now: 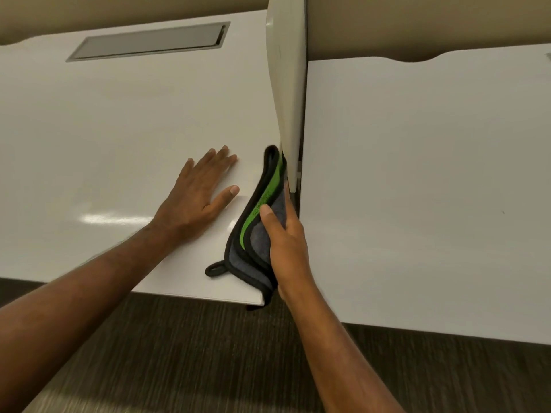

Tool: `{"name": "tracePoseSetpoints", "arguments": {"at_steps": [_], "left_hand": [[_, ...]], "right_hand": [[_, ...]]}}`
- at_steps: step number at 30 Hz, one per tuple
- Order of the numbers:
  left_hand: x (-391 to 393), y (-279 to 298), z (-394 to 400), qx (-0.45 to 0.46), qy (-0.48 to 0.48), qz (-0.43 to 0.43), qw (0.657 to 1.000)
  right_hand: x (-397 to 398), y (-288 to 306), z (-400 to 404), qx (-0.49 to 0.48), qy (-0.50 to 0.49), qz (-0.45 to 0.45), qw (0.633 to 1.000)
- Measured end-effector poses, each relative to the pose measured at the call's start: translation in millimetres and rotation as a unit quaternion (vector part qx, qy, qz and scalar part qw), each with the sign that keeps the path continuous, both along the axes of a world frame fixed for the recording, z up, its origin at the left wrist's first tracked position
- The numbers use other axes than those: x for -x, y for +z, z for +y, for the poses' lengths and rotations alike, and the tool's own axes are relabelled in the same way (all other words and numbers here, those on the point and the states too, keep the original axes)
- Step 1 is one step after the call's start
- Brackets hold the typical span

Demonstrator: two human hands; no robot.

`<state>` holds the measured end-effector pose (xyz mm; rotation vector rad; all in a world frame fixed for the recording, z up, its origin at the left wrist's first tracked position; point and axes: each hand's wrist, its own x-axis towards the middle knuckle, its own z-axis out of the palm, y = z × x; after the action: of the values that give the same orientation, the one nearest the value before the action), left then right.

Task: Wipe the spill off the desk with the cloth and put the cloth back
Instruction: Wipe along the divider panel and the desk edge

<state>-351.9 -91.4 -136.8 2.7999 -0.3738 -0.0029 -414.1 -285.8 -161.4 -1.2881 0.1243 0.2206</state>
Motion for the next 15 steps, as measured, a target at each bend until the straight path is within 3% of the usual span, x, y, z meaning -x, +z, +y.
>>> {"name": "tracePoseSetpoints", "arguments": {"at_steps": [7,15], "left_hand": [[1,5,-3,-0.006,0.002,0.007,1.000],[5,6,-5,-0.002,0.005,0.010,1.000]], "right_hand": [[-42,17,3,0.037,-0.015,0.020,0.999],[106,9,1,0.004,0.031,-0.004,1.000]]}}
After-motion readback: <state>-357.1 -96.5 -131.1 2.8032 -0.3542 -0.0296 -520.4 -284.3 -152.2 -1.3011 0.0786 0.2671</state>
